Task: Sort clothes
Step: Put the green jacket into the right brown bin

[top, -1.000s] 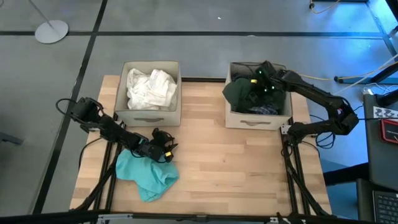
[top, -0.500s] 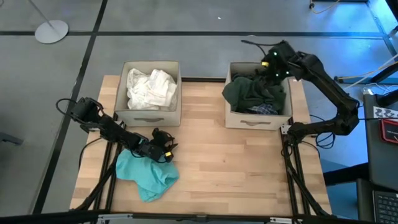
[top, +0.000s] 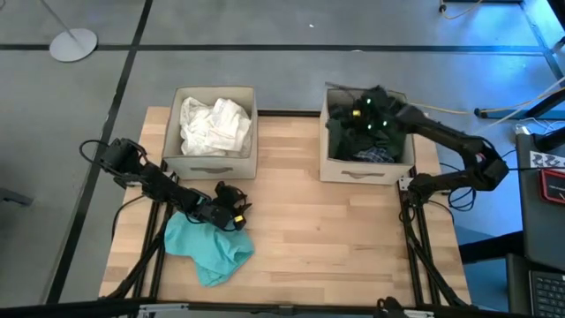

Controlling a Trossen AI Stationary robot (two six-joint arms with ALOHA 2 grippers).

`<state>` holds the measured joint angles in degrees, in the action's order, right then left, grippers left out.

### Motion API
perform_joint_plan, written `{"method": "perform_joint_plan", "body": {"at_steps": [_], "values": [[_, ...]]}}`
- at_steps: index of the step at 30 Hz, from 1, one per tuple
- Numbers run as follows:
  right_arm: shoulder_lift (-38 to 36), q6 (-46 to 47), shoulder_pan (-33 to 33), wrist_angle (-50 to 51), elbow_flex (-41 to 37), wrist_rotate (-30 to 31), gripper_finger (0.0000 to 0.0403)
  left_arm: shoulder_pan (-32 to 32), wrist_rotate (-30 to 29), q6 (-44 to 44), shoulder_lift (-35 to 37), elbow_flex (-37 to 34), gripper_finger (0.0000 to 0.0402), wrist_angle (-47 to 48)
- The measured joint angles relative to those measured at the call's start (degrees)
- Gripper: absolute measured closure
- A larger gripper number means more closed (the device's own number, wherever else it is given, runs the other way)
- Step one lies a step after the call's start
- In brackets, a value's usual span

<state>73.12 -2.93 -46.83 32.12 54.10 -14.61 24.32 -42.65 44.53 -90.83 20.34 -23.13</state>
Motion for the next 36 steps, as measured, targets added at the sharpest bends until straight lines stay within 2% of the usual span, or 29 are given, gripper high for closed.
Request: {"method": "perform_joint_plan", "body": {"at_steps": [9,14,20,26,32,36], "values": [[3.49,2.23,0.02,-10.01,-14.03,4.59,0.021,-0.11,0.01,-1.07,-0.04,0.0,0.0236,0.25],[5.5,5.25,0.0,-16.52,-16.66,4.73,0.021,-0.11,0.02,0.04,-0.04,0.0,0.0236,0.28],[5.64,5.48,-0.02,-17.6,-16.9,4.59,0.021,0.07,0.02,0.55,-0.04,0.0,0.0236,0.32],[1.15,5.34,-0.02,-10.76,-12.07,4.96,0.021,0.07,0.78,0.72,-0.04,0.0,0.0236,0.32],[-4.86,3.79,-0.11,-1.81,-1.79,9.99,0.021,0.07,1.35,0.71,-0.02,0.0,0.0236,0.3],[-7.34,3.71,-0.09,0.81,4.4,10.42,0.021,0.07,1.35,0.4,-0.02,0.0,0.0236,0.28]]}}
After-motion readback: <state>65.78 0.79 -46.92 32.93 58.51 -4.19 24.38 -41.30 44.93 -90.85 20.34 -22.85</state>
